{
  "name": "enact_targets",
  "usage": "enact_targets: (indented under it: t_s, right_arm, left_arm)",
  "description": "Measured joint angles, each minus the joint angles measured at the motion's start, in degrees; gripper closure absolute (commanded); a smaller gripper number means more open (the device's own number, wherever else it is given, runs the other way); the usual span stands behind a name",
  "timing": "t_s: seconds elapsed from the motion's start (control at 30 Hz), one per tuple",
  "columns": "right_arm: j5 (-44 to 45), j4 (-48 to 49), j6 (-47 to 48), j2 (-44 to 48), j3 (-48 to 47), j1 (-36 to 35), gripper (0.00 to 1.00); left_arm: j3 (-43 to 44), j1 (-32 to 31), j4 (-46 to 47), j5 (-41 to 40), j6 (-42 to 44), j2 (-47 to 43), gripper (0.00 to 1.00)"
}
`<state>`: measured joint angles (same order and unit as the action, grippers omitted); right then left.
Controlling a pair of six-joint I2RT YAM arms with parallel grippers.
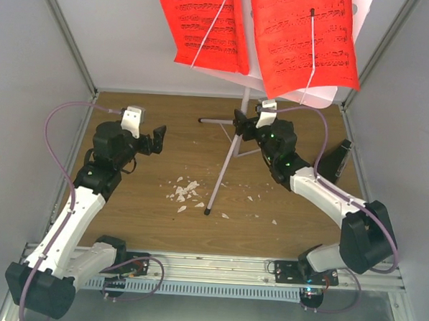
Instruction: Pack up the instrument practice props
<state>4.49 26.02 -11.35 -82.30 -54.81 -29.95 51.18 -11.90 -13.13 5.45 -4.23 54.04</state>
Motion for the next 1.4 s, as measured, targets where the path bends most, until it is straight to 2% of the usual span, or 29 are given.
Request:
enact_targets:
  t_s: [0.1,0.2,0.5,0.7,0.9,1.07,1.17,1.27,1.4]
  right_arm:
    - [0.94,-1.01,-1.03,2.32,2.32,0.02,0.12]
    - [2.16,-1.92,-1.68,5.6,6.27,0.02,0.1]
    - [8.59,-14.43,-6.67,20.31,19.06,1.4,0.12]
    - [10.16,-25.77,-9.97,35.26,20.28,7.93,0.13]
    - [9.18,-36.26,-10.54,41.42,12.74,15.28,0.18]
    - [4.5,-41.24,-9.86,42.32,0.85,15.8,0.21]
    - [0.0,-43.63,-9.03,42.95,-5.46,15.82,0.27]
    - [-3.89,-45.92,-8.31,43.45,-10.1,15.82,0.32]
    - [-10.05,-48.81,-7.41,45.16,-13.42,15.82,0.32]
  left_arm:
    - [-0.02,0.0,0.0,-0.66,0.07,-0.22,0.01]
    - [-0.04,0.0,0.0,-1.27,0.31,-0.35,0.01]
    - [-0.63,0.02,0.02,-2.95,0.44,-1.64,0.01]
    - [-0.74,0.0,0.07,-3.19,0.44,-2.91,0.01]
    - [-1.18,0.0,0.24,-2.01,0.66,-4.57,0.04]
    - [-1.11,0.0,2.21,6.25,0.15,-5.25,0.08]
    - [0.44,-0.63,2.67,12.31,-1.9,-4.52,0.09]
    - [4.33,-3.65,2.97,15.82,-3.72,-2.99,0.11]
    - [12.37,-10.16,4.09,19.58,-5.84,0.15,0.13]
